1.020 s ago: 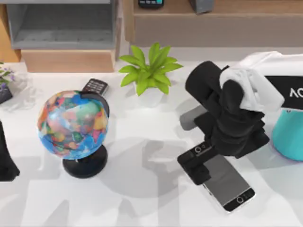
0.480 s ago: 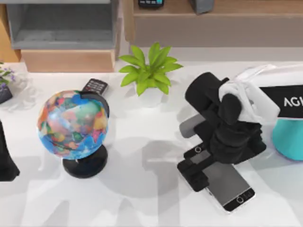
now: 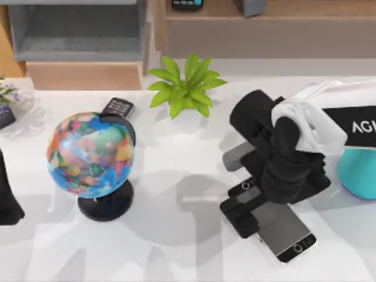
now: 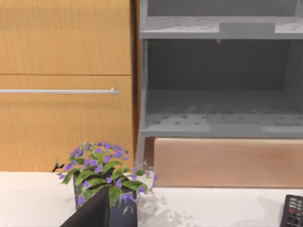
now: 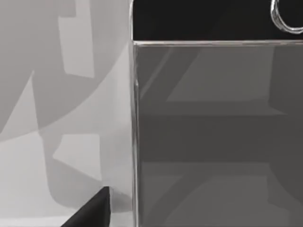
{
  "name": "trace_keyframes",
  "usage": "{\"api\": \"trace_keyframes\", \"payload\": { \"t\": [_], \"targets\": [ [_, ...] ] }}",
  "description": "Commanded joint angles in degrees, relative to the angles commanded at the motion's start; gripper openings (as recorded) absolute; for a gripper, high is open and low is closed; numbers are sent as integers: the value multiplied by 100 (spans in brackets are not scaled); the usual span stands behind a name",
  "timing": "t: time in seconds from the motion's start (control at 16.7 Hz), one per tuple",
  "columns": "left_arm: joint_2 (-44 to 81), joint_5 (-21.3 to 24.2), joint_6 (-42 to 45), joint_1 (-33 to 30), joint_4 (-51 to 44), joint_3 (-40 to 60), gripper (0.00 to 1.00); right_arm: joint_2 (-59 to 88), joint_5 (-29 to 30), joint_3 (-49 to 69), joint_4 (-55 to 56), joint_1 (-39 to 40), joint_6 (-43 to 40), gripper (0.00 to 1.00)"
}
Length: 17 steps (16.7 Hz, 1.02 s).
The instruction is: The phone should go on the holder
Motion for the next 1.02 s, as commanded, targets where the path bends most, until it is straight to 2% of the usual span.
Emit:
{"api": "trace_keyframes", "payload": {
  "t": [0.24, 0.3, 1.02],
  "targets": [
    [0, 0, 0, 0, 0, 0, 100, 0, 0, 0, 0, 0, 0, 2],
    [0, 0, 0, 0, 0, 0, 100, 0, 0, 0, 0, 0, 0, 0],
    [0, 0, 0, 0, 0, 0, 100, -341, 15, 206, -353, -9, -4, 0]
  ]
}}
